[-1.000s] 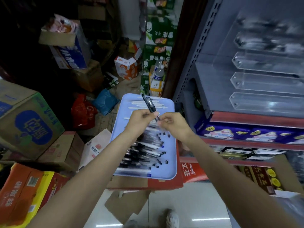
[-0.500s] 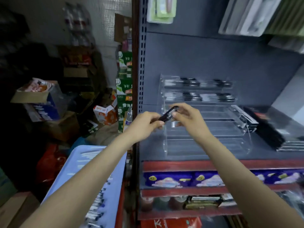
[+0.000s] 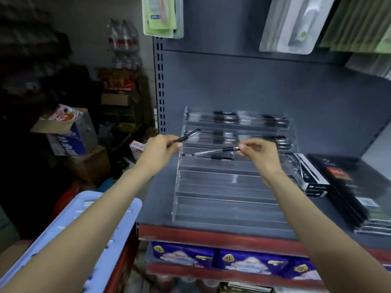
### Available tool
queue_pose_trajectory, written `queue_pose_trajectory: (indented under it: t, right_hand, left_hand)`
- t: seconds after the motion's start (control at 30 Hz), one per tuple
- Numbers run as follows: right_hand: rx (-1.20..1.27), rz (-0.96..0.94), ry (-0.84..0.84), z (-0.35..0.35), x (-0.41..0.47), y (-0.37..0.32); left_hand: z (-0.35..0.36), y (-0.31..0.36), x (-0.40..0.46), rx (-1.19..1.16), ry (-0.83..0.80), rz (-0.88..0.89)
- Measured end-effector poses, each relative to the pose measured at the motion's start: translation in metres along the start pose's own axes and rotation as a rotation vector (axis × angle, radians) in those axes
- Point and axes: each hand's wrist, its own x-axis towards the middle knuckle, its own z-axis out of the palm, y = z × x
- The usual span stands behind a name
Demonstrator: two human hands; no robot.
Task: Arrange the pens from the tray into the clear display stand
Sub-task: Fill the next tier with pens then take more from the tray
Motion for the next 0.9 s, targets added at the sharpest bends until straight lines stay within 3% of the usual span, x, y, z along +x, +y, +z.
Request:
queue_pose_trajectory:
  t: [0.3, 0.57, 0.73, 0.8, 0.9]
  right_hand:
    - [-0.658, -0.163, -0.237, 0.011, 0.019, 0.006]
    - [-0.871, -0.103, -0.315, 0.025, 0.032, 0.003]
    - [-0.762, -0.097, -0.302, 0.019, 0.025, -0.003]
    - [-0.56, -0.116, -0.236, 0.01, 0.016, -0.006]
    - [-0.185, -0.069, -0.328, 0.001, 0.001, -0.013]
  left_hand:
    - [0.012, 0.006, 0.004, -0.095, 0.034, 0.014]
    - [0.009, 0.009, 0.002, -0.049, 0.011, 0.025]
    - [0.009, 0.012, 0.001, -0.029, -0.011, 0.053]
    - [0.01, 0.013, 0.0, -0.029, -0.028, 0.065]
    - [0.014, 0.02, 0.001, -0.054, -0.04, 0.095]
